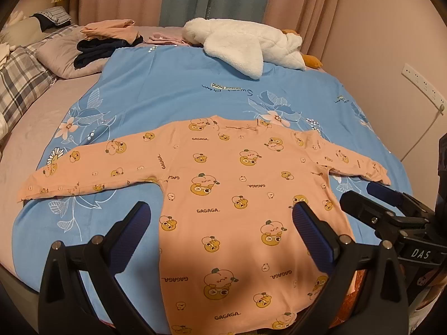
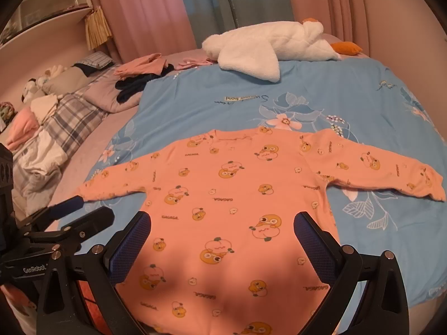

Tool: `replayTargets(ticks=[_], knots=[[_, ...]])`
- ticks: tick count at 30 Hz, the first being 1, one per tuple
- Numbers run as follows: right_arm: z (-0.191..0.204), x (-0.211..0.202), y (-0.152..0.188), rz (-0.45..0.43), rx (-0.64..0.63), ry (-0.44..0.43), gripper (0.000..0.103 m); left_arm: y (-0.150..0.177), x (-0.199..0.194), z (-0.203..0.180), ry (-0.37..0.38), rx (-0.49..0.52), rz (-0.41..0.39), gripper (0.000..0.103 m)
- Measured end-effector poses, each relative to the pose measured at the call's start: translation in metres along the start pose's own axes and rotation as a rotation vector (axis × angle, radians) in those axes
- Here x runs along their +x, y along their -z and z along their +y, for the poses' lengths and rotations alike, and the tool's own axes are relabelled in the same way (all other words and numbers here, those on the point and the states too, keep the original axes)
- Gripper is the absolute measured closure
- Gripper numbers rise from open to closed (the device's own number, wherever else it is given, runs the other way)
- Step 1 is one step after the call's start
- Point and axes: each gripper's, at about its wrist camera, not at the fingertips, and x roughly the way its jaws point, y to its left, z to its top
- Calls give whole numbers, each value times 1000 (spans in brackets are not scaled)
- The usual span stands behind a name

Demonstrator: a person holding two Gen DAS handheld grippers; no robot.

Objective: Fold small clothes

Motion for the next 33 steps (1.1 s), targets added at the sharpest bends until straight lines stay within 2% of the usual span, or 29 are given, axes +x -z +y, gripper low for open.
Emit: replayTargets(ticks=[33], knots=[[-8, -6, -2, -5, 40, 11, 1, -1, -2, -8, 28, 18, 6, 4]])
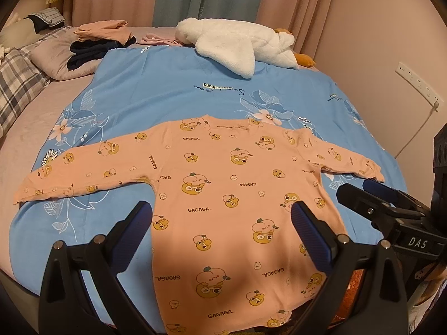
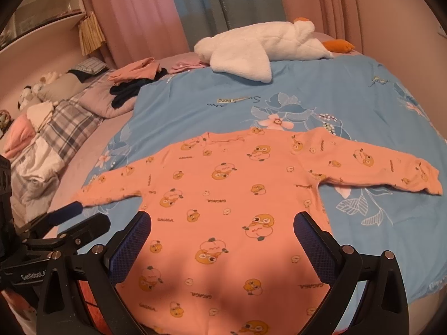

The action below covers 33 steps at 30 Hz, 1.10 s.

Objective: Fold small clothes

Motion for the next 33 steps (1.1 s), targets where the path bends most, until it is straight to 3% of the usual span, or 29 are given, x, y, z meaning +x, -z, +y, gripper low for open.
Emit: replayTargets(ticks=[13, 20, 26, 33], knots=[[-1, 0, 0, 2, 13, 0, 2, 0, 4, 3, 6, -5, 8, 4], [-26, -1, -4, -7, 106, 5, 8, 2, 19, 13, 35, -45, 47, 10], [-108, -9, -2, -49, 332, 71, 10, 10, 49, 19, 42, -85, 124, 22], [-236, -9, 11, -79, 665, 264, 29, 22, 90, 25, 62, -136, 222, 43]])
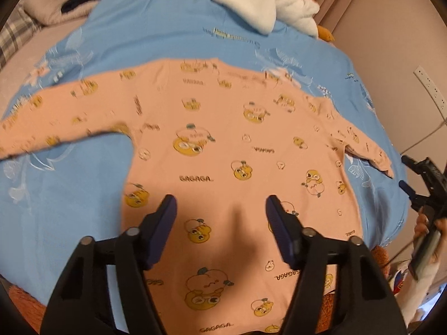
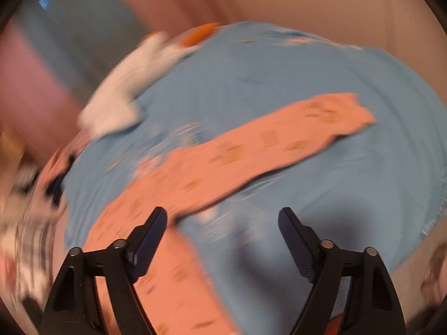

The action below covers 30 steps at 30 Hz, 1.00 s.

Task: Fold small clothes
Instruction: 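Grasp the cuff of one onesie sleeve with the right gripper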

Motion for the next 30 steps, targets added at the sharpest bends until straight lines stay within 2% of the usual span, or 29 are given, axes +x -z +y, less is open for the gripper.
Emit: replayTargets(ticks=[2, 6, 11, 14, 15, 16, 19, 21, 23, 27, 30], knots=[[-27, 13, -14, 1, 88, 40, 34, 1, 10, 2, 13, -12, 30, 51], [-72, 45, -39, 9, 238, 116, 41, 5, 30, 6, 24, -40, 90, 54], [-87, 66, -60, -33, 299, 71, 48, 5, 38, 10, 26, -55, 111, 54], [-93, 73, -69, -42, 337, 86, 69, 3, 40, 14, 40, -68, 119, 54], [-95, 73, -75, -52, 342, 92, 86, 3, 41, 16, 46, -74, 120, 54], [-93, 70, -79, -61, 334, 106, 96, 3, 40, 17, 53, -83, 122, 54], [-92, 48, -84, -138, 314, 92, 97, 3, 42, 19, 62, -84, 124, 54], [-96, 34, -85, -187, 292, 133, 98, 3, 42, 19, 62, -79, 126, 54], [-97, 36, -85, -188, 267, 152, 98, 2, 42, 19, 60, -77, 127, 52], [-111, 68, -82, -108, 276, 232, 98, 0, 45, 18, 57, -83, 127, 52], [-106, 54, -85, -145, 253, 238, 98, -1, 42, 20, 67, -97, 125, 53]])
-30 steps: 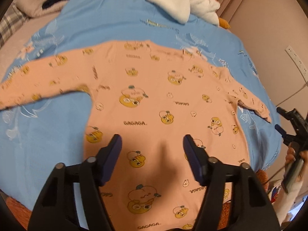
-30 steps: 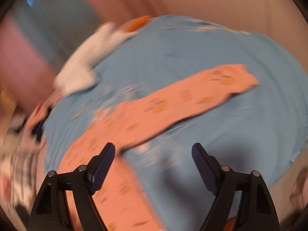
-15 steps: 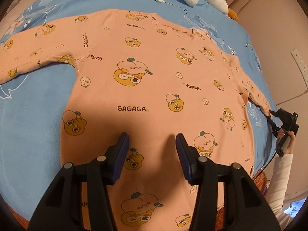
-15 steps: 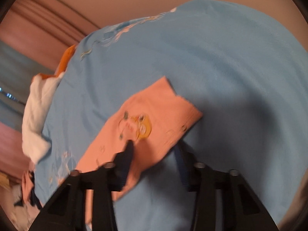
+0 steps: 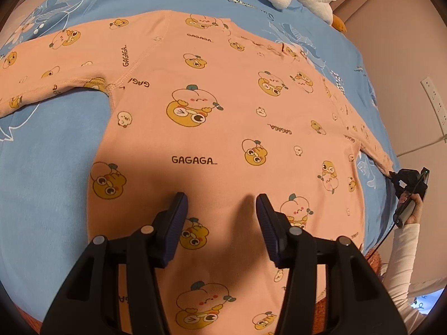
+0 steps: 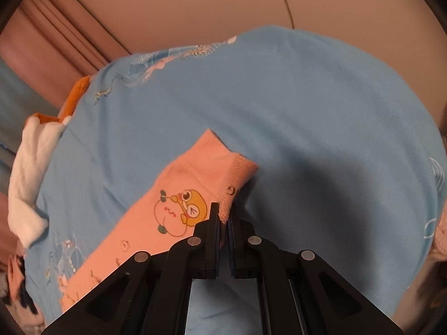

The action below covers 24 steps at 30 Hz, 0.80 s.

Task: Fold small clothes
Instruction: 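Grasp the cuff of one onesie sleeve with the right gripper, then carry the sleeve across the onesie body with the right gripper and release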

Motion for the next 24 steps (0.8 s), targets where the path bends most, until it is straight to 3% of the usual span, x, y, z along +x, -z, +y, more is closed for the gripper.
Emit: replayTargets(ticks=[5, 10, 14, 18, 24], knots=[[61, -61, -7, -153, -179, -43, 98, 3, -12, -4, -31, 40, -34, 54], [138, -119, 13, -230, -384, -215, 98, 4, -33, -3, -27, 50, -87, 51], [194, -145, 54, -200, -532, -373, 98, 5, -52, 2, -49, 51, -142, 44], [245, -148, 106, -94, -664, -515, 98, 10, -65, 9, -54, 48, -175, 39], [298, -124, 181, 39, -825, -559, 98, 18, -77, 24, -74, 31, -197, 38]])
